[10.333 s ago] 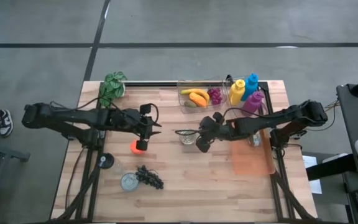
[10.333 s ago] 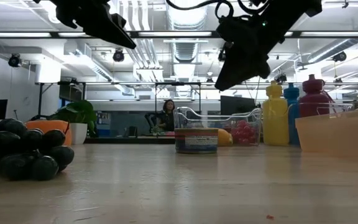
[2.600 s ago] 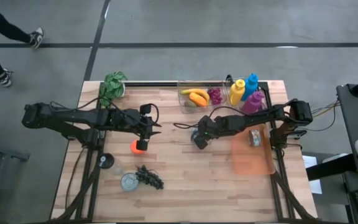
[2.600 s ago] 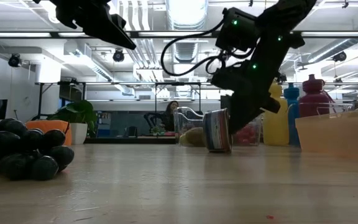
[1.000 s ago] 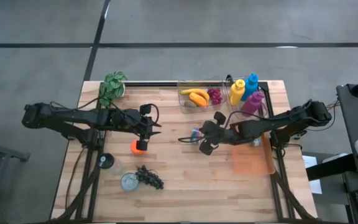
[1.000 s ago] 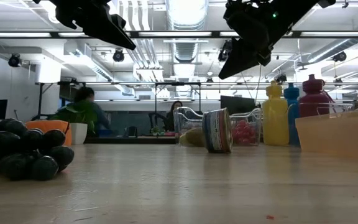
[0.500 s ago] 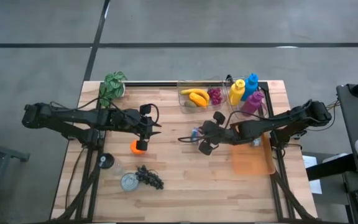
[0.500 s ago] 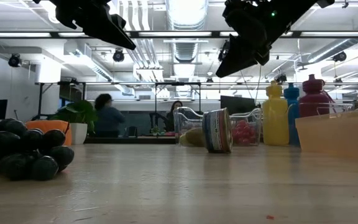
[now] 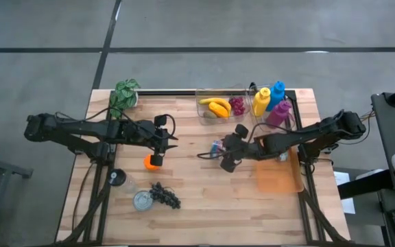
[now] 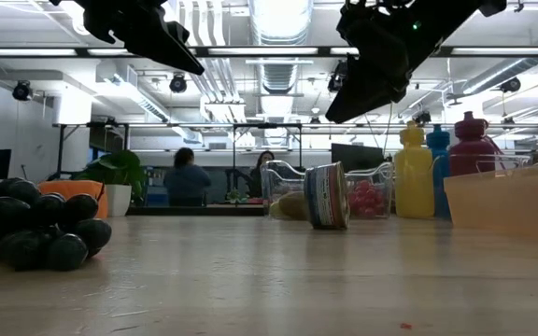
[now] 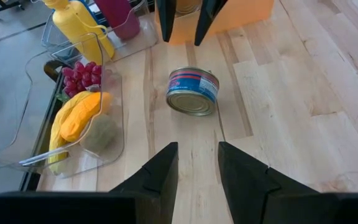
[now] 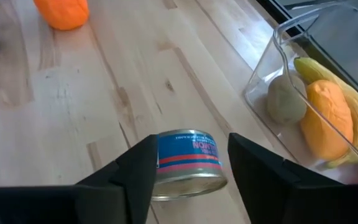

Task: Pick & Place Food Item
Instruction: Put the blue and pink tuna can into the orange bin

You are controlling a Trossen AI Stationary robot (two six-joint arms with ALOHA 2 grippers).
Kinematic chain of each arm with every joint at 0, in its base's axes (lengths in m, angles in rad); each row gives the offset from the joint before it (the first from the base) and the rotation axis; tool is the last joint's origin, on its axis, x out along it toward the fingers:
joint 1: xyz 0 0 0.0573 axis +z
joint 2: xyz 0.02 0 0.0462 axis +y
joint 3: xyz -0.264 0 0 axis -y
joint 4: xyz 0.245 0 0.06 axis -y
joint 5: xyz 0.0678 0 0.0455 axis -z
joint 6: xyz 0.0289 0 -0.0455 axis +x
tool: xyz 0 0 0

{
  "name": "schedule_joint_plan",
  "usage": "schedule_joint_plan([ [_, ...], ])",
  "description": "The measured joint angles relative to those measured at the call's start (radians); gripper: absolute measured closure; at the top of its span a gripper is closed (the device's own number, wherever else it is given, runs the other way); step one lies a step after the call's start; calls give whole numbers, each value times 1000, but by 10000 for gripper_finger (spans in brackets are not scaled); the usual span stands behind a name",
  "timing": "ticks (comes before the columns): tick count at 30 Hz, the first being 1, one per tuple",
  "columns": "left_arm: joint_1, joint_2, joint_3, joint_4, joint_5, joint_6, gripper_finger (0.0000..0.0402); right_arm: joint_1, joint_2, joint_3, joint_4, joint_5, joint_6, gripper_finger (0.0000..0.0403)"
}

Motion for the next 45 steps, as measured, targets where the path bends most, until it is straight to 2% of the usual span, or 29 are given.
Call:
schedule_joint_plan([
  [15,0,0,0,0,0,-5,284,0,0,-58,143,6,-66,164],
  [23,0,0,0,-1,0,-5,284,0,0,-59,143,2,-21,136],
  [31,0,0,0,-1,0,-5,284,0,0,-26,138,1,-8,126],
  [36,0,0,0,-2,0,-5,284,26,10,62,-5,2,73,132],
  [41,0,0,0,-4,0,-5,284,33,57,148,-124,2,290,142],
  [45,0,0,0,-10,0,-5,284,33,140,226,-300,2,461,149],
])
